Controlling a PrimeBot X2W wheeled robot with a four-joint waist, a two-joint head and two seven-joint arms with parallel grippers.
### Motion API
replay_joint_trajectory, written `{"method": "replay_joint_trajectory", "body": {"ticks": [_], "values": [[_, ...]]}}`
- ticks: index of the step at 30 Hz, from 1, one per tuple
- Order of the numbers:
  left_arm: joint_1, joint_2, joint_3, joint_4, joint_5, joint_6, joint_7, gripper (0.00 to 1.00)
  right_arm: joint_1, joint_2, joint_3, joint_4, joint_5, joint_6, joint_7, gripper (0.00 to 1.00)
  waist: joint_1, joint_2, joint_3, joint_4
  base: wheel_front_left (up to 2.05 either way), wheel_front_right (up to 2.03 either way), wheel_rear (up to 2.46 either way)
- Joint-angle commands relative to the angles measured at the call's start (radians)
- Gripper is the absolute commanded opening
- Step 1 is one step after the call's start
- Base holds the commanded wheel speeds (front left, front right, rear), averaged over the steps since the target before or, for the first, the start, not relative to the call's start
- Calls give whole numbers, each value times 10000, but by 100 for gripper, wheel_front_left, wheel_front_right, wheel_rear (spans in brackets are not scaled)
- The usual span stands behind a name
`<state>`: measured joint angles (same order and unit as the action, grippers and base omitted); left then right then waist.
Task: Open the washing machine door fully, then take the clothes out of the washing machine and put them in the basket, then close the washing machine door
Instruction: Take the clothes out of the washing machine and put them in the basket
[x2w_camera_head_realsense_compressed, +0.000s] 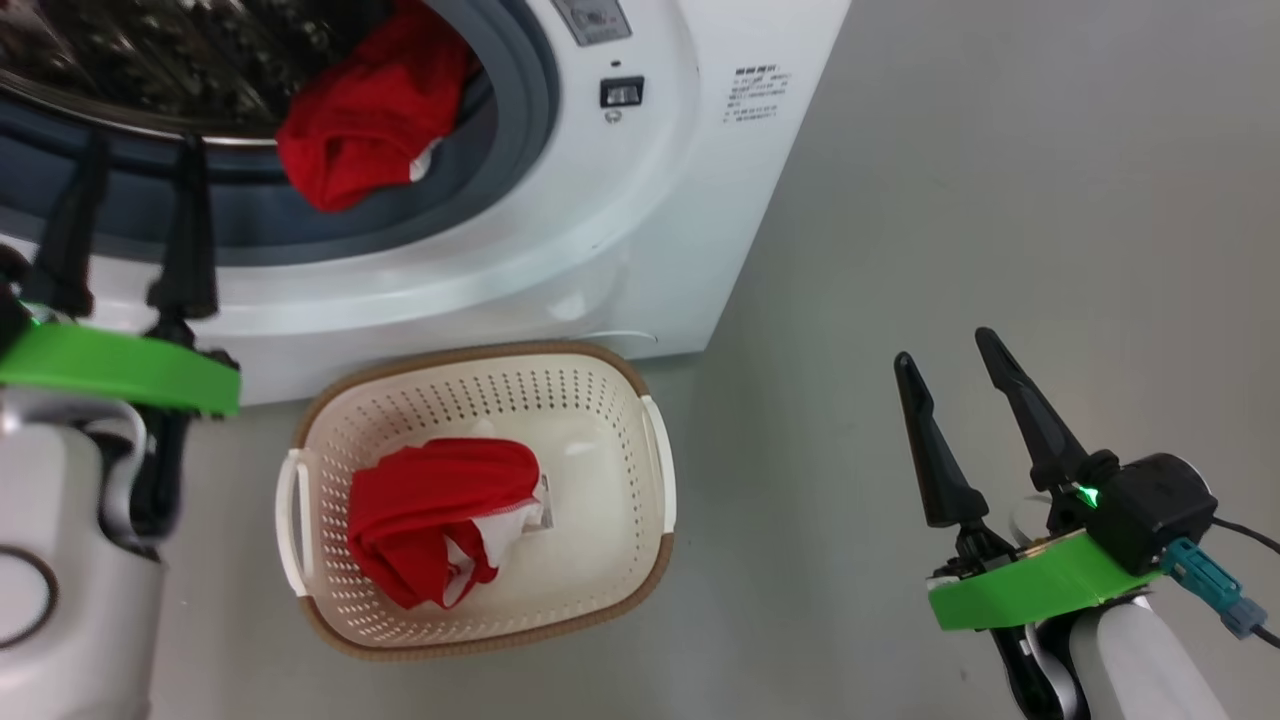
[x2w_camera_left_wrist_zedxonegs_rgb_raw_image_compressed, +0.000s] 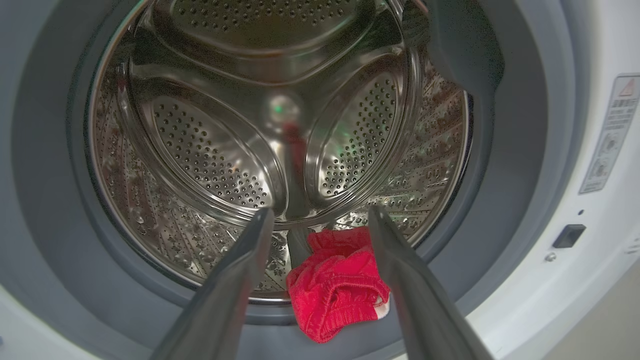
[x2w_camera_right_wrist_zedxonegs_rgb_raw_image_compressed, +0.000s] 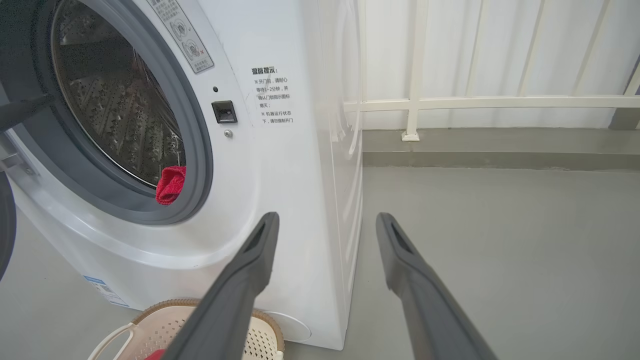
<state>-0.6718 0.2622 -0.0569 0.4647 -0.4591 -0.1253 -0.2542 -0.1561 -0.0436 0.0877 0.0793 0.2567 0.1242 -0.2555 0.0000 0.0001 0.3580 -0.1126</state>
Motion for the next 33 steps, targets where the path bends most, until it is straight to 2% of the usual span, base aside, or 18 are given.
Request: {"method": "replay_joint_trajectory", "body": {"ticks": [1,7,15,18,25,30,33], "values": [[-419,536,252,-23,-73,-53,-64,100,-216,-66,316,-280,192,65,-63,100,0,-1,557,-254,0,0,0],[-1859,1016,-218,1149,-328,-53,-70,100,-490,-66,461,-346,398,65,-63,100,0,-1,1136,-588,0,0,0],[-3472,1166,-1252,2287,-1415,-53,270,100,-786,-66,783,-355,655,65,-63,100,0,-1,1660,-791,0,0,0],[-3918,1305,-1750,2630,-2103,-53,877,100,-843,-66,849,-348,815,65,-63,100,0,-1,1761,-856,0,0,0],[-4680,1738,-2700,3209,-3700,-53,3072,100,-883,-66,893,-300,1072,65,-63,100,0,-1,1876,-966,0,0,0],[-5102,2037,-3320,3631,-4040,-53,4217,100,-873,-66,801,-504,1171,65,-63,100,0,-1,1930,-1014,0,0,0],[-5228,2077,-3525,3744,-4175,-53,4522,100,-847,-66,800,-583,1177,65,-63,100,0,-1,1946,-1056,0,0,0]]}}
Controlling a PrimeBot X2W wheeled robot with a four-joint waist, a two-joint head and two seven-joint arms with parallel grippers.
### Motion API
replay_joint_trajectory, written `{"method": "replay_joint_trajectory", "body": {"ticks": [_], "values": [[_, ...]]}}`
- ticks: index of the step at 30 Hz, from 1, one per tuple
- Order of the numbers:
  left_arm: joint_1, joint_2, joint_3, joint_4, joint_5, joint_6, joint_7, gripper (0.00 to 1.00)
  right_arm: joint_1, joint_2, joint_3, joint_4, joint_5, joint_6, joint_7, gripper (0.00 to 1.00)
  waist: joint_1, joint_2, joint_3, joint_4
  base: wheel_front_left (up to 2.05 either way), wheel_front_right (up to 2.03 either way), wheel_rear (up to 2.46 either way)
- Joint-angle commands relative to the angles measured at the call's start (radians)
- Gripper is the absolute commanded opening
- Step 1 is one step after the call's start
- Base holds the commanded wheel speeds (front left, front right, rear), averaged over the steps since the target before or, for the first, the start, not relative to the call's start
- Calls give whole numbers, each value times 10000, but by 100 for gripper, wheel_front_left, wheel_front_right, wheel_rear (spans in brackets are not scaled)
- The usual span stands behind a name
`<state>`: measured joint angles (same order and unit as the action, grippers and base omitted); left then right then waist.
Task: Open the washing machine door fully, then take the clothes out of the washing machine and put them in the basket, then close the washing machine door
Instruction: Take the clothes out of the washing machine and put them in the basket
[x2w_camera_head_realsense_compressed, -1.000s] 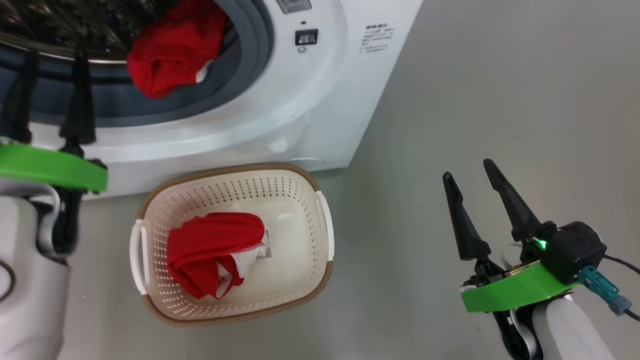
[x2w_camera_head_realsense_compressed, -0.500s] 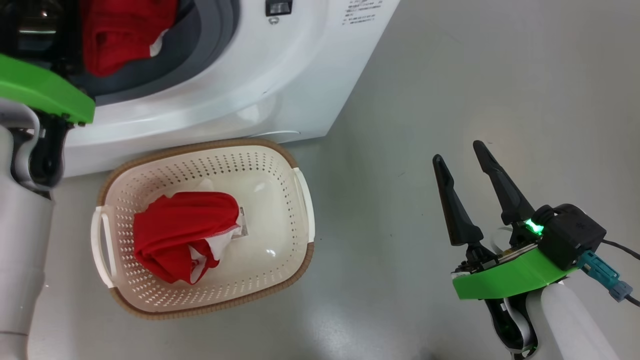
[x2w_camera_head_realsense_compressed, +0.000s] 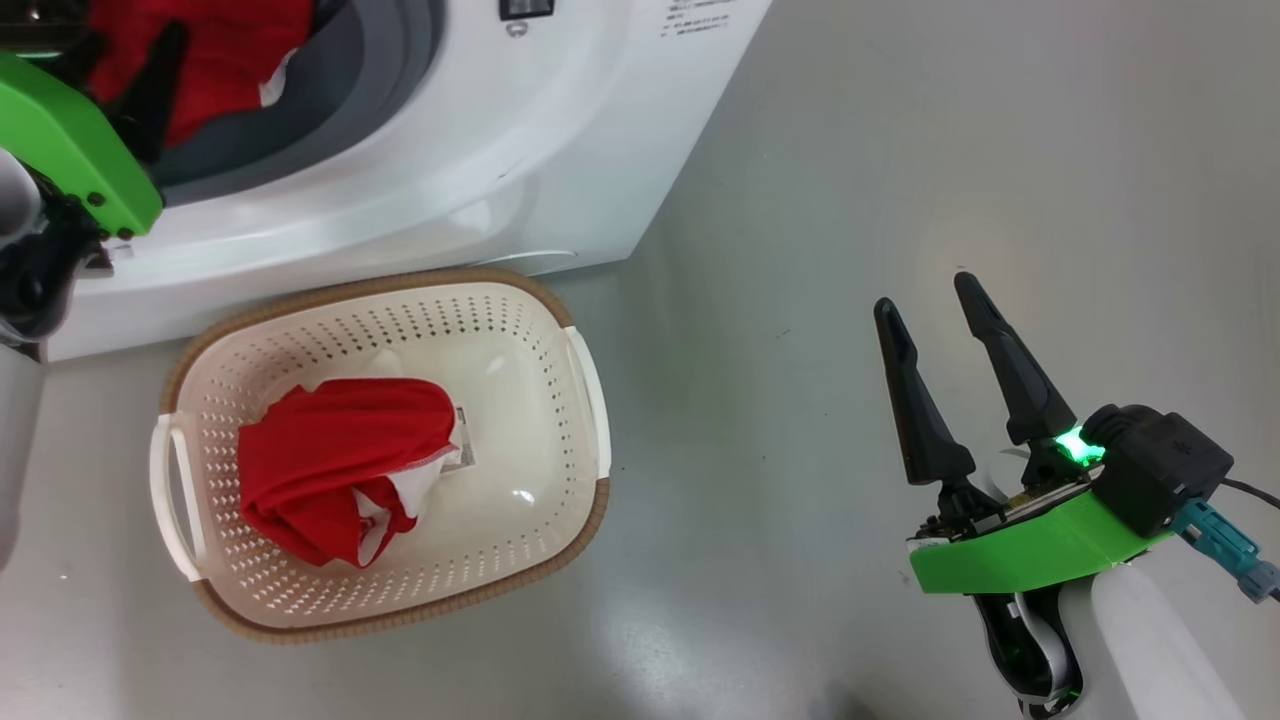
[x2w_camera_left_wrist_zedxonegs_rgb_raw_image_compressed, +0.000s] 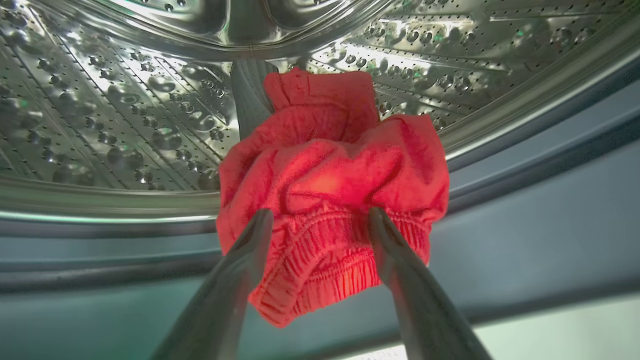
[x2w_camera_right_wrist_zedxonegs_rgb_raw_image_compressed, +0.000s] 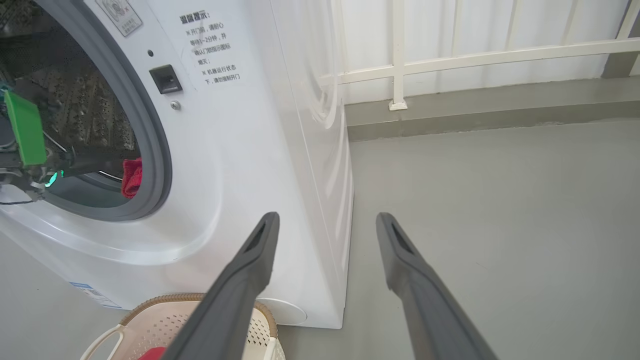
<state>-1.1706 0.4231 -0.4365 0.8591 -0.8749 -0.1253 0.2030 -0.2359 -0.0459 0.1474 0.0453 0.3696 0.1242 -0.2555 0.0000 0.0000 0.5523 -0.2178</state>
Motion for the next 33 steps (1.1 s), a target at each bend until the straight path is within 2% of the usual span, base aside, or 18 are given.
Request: {"method": "replay_joint_trajectory", "body": {"ticks": [1,6,12,13,14,15,19,27,33], "values": [[-291,508,155,-147,-43,-53,59,100,-36,-43,213,-283,47,65,-63,100,0,0,14,-29,0,0,0],[-360,615,-392,128,-231,-53,675,100,35,-43,266,-360,60,65,-63,100,0,0,94,-197,0,0,0],[-530,795,-860,558,-108,-53,772,100,96,-43,351,-426,128,65,-63,100,0,0,259,-380,0,0,0],[-560,812,-946,636,-60,-53,779,65,98,-43,360,-428,135,65,-63,100,0,0,278,-398,0,0,0],[-600,833,-1018,671,0,-53,693,22,99,-43,367,-427,142,65,-63,100,0,0,296,-412,0,0,0],[-636,839,-1035,690,12,-53,539,0,97,-43,375,-425,150,65,-63,100,0,0,314,-421,0,0,0],[-708,867,-1256,825,120,-54,221,0,78,-43,419,-369,172,65,-63,100,0,0,345,-407,0,0,0],[-769,798,-1312,1041,367,-51,-1371,0,-41,-43,484,-186,181,65,-63,100,0,0,359,-144,0,0,0],[-208,691,-1621,322,72,-52,-2460,0,-150,-43,437,-146,199,65,-63,100,0,0,262,146,0,0,0]]}}
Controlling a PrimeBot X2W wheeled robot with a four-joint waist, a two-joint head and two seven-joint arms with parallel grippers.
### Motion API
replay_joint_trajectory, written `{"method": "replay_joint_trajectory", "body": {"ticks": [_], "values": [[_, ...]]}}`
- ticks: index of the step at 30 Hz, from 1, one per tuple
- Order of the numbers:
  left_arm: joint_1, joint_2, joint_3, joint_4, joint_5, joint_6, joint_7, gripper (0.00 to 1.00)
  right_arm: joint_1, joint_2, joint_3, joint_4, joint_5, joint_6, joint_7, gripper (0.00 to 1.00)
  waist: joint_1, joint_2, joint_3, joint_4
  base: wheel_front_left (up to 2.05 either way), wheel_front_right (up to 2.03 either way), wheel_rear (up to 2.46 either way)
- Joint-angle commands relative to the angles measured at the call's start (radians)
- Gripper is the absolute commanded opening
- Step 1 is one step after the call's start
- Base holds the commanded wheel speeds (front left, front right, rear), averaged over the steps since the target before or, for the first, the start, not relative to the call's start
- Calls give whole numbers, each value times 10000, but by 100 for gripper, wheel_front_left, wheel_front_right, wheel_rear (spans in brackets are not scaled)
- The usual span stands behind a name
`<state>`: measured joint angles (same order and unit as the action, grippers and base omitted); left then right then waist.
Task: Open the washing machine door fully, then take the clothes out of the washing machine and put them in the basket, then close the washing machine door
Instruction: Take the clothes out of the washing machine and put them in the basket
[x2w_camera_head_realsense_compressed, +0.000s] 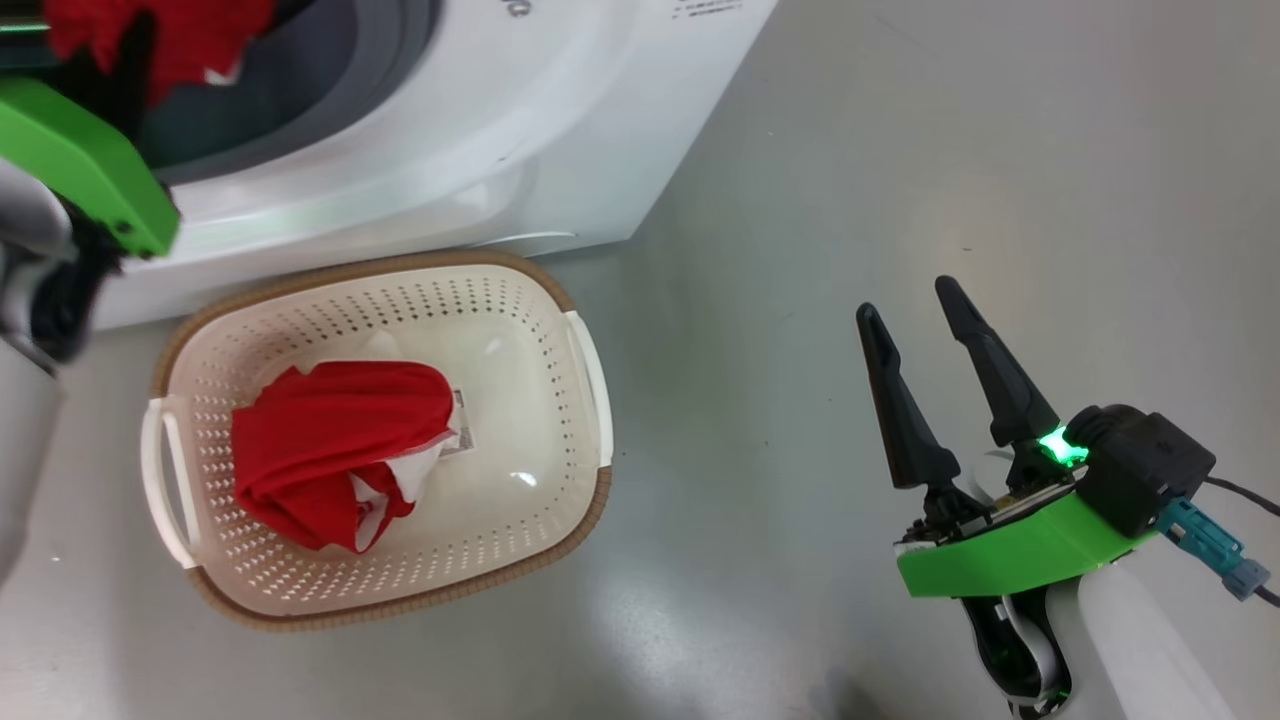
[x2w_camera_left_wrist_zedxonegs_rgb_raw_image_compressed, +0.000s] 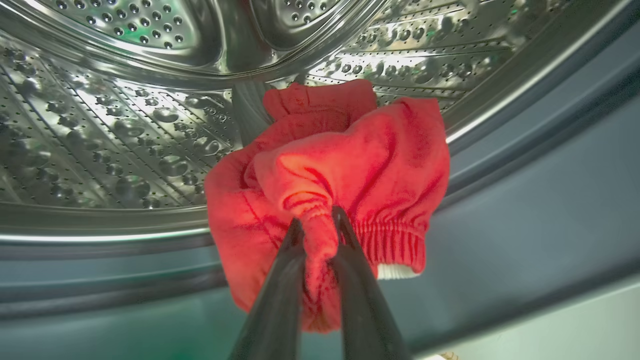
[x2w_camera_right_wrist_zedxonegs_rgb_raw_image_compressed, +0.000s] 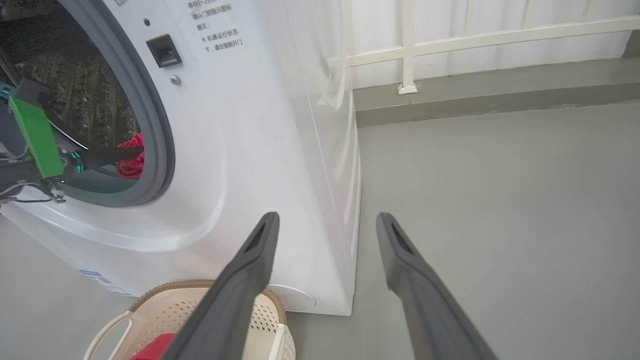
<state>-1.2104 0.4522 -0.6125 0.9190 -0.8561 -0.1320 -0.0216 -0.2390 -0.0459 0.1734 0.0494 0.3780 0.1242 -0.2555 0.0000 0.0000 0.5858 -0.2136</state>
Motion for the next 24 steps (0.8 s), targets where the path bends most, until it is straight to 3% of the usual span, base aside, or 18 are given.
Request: {"method": "replay_joint_trajectory", "body": {"ticks": [1,8,14,19,24], "values": [[326,431,74,-426,-186,15,-425,0,-129,-43,164,-181,96,65,-63,100,0,0,-102,147,0,0,0],[1138,676,-183,-1285,-454,15,-2077,0,-165,-43,58,-82,-30,65,-63,100,0,0,-430,474,0,0,0],[1669,825,95,-1705,-381,14,-2383,0,-94,-43,-36,11,-106,65,-63,100,0,0,-725,676,0,0,0],[2472,814,1742,-2759,602,66,-2398,0,-20,-43,-90,117,-200,65,-63,100,0,0,-1070,838,0,0,0],[3627,372,3068,-3540,1592,66,-2400,0,132,-43,-114,264,-314,65,-63,100,0,0,-1571,1029,0,0,0]]}}
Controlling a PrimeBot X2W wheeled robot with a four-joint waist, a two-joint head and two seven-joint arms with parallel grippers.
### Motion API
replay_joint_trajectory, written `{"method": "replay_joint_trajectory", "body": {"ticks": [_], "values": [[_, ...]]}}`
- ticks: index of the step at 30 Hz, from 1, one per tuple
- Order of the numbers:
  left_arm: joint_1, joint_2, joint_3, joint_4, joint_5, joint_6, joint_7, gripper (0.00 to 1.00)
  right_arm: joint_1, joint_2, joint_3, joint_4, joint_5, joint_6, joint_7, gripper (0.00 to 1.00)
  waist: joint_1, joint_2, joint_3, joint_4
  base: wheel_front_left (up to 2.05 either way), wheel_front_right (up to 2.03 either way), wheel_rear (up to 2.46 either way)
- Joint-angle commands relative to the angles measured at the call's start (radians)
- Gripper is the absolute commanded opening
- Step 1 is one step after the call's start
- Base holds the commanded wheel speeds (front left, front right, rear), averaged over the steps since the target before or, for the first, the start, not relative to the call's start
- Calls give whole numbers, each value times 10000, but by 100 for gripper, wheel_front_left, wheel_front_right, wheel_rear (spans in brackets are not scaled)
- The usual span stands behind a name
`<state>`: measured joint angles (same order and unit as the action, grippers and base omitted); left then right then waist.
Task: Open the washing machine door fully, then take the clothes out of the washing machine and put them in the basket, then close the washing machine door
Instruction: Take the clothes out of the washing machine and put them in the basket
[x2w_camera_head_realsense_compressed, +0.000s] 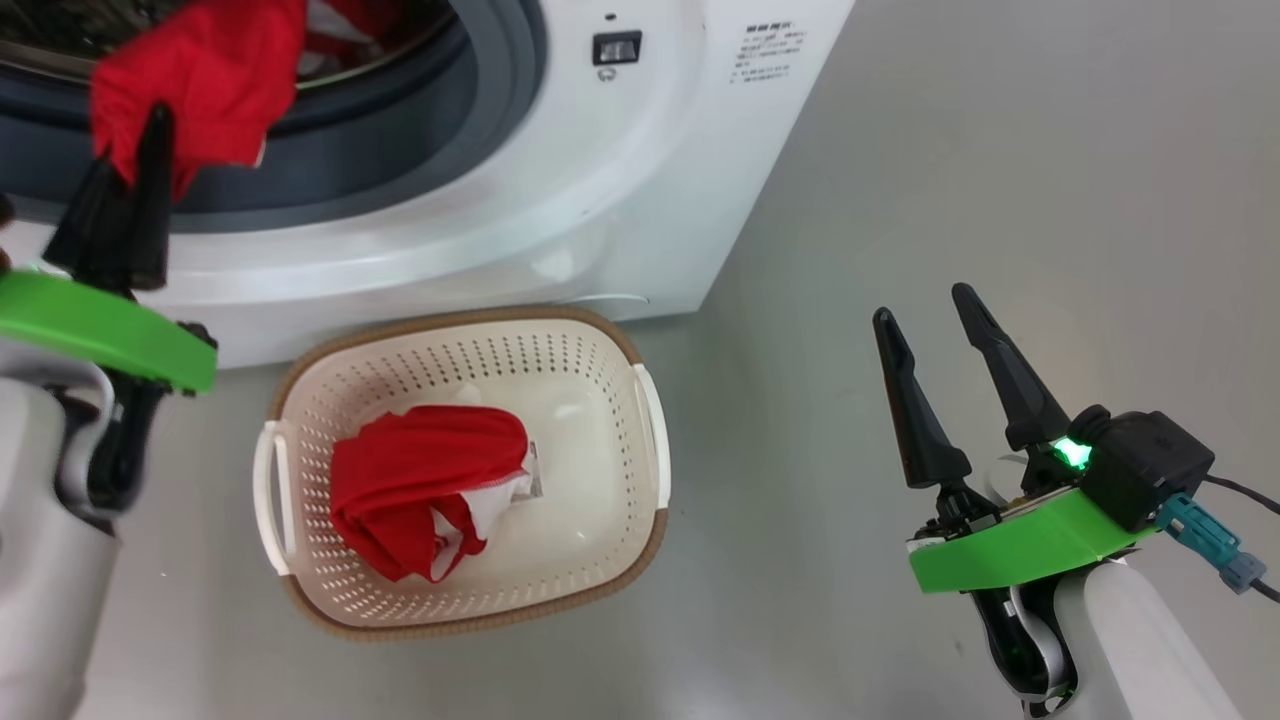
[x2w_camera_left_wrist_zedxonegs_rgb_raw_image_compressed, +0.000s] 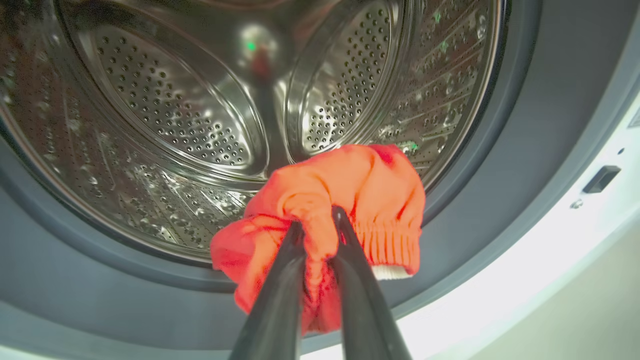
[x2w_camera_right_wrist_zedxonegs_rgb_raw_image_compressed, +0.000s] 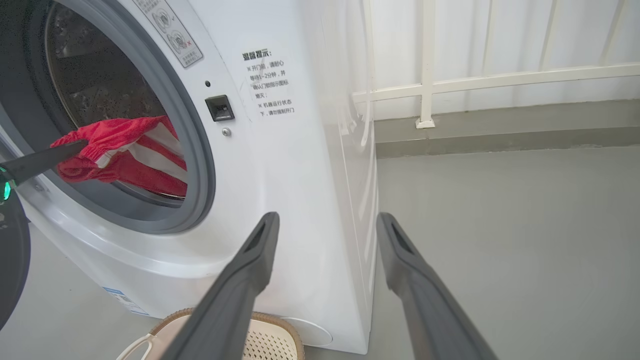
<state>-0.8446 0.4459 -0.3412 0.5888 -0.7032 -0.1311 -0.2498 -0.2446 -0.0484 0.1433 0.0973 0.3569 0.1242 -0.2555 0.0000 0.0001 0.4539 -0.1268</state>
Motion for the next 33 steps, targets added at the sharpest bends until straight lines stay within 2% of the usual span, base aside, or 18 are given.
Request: {"method": "replay_joint_trajectory", "body": {"ticks": [1,9,14,25,33], "values": [[166,328,595,-392,228,56,-118,0,216,-18,182,-187,-129,65,-63,100,0,-1,-347,200,0,0,0],[1829,-525,2215,-1914,1740,41,-119,0,427,-18,242,50,-219,65,-63,100,0,-1,-1195,430,0,0,0],[2707,-952,2805,-2855,2243,32,-119,0,575,-18,247,170,-204,65,-63,100,0,-1,-1650,532,0,0,0],[4119,-1619,3309,-5050,2875,32,-120,0,707,-18,245,314,-140,65,-63,100,0,-1,-2109,676,0,0,0],[4892,-1894,3171,-6277,3041,335,22,0,684,-18,250,332,-116,65,-63,100,0,-1,-2211,701,0,0,0]]}}
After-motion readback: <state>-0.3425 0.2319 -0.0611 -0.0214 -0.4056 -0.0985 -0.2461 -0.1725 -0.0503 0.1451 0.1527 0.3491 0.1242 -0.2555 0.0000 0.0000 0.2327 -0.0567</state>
